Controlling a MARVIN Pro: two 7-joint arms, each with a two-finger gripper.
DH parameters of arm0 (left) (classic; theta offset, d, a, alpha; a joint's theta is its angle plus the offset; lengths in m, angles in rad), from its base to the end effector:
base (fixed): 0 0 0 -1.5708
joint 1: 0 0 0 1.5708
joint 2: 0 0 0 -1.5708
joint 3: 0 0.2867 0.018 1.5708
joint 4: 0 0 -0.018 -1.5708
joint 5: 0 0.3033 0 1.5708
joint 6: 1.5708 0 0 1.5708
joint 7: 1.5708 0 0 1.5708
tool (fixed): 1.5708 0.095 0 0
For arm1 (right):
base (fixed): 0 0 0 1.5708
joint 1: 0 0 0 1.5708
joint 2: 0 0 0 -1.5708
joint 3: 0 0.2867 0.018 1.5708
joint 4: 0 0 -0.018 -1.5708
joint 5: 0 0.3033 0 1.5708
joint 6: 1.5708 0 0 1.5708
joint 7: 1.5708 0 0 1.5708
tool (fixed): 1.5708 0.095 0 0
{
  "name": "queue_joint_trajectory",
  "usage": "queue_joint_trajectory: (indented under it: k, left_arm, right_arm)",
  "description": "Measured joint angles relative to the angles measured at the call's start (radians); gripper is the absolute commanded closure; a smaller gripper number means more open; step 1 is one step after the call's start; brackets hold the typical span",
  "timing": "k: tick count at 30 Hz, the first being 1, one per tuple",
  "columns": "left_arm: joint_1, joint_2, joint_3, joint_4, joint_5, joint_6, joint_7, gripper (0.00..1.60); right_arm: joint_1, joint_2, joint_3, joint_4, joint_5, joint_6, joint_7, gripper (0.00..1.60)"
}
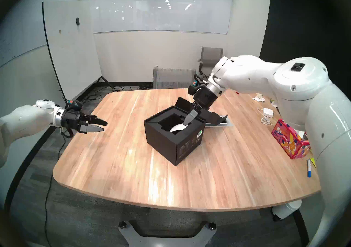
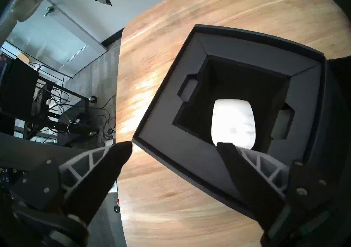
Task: Open the box and place the mouse inside
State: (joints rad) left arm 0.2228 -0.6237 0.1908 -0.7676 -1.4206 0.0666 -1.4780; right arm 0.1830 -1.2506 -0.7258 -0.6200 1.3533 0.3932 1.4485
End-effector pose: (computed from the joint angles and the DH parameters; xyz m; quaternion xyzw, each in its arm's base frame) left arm 0.4685 0.2084 -0.1772 0.7203 -0.3904 0.3549 0.4504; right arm 0.5563 0.0117 -0.0913 -0.7755 -0.5453 -0.1104 0.2986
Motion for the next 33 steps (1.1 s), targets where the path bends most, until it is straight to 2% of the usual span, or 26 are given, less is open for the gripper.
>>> queue_joint_trajectory:
  k: [9, 33]
  left_arm:
    - [0.0, 0.002, 0.0, -0.003, 0.0, 0.0, 0.0, 0.0]
    - [0.0, 0.007, 0.0, -0.011, 0.001, -0.001, 0.0, 0.0]
  right_arm:
    - [0.041, 0.042, -0.005, -0.107, -0.006, 0.036, -0.035, 0.0]
    - [0.184, 0.178, -0.068, -0.435, -0.035, 0.184, -0.187, 0.0]
